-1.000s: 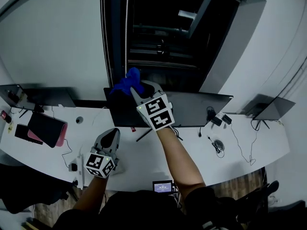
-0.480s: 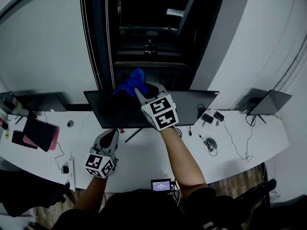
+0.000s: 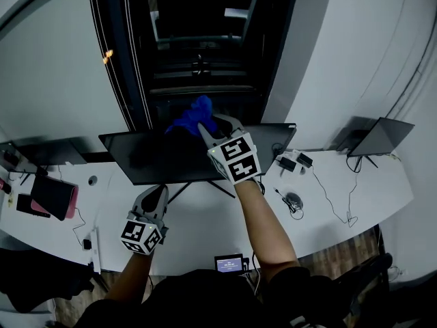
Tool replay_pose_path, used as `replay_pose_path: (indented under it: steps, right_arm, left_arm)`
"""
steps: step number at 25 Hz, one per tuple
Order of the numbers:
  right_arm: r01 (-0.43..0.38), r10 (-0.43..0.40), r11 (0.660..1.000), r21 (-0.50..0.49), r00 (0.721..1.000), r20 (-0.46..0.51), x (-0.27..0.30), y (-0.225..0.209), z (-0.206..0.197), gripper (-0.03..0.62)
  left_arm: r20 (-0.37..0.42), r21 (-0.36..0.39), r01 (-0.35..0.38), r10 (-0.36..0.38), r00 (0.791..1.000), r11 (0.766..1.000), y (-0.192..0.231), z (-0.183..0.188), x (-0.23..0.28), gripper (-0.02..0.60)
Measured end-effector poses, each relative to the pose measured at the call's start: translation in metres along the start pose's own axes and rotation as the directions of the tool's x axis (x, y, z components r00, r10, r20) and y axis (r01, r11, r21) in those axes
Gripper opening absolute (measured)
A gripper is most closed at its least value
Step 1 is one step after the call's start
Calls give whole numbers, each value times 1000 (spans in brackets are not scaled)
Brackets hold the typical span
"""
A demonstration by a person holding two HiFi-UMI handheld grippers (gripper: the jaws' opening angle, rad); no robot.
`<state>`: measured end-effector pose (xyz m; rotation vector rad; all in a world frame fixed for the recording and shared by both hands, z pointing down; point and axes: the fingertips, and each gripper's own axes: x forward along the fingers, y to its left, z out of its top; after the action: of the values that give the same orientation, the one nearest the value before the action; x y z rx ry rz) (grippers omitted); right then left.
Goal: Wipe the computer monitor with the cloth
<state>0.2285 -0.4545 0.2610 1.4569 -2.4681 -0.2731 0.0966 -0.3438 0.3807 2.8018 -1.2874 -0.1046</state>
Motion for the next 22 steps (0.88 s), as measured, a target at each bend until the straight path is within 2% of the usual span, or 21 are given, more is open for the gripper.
replay_pose_path:
  steps: [22]
  right_arm:
    - [154,-153,987,46,988,-19,-87,-125,-53,109]
  left_arm:
    - [-23,15,92,-91,996,996,-86,-10,65,-5]
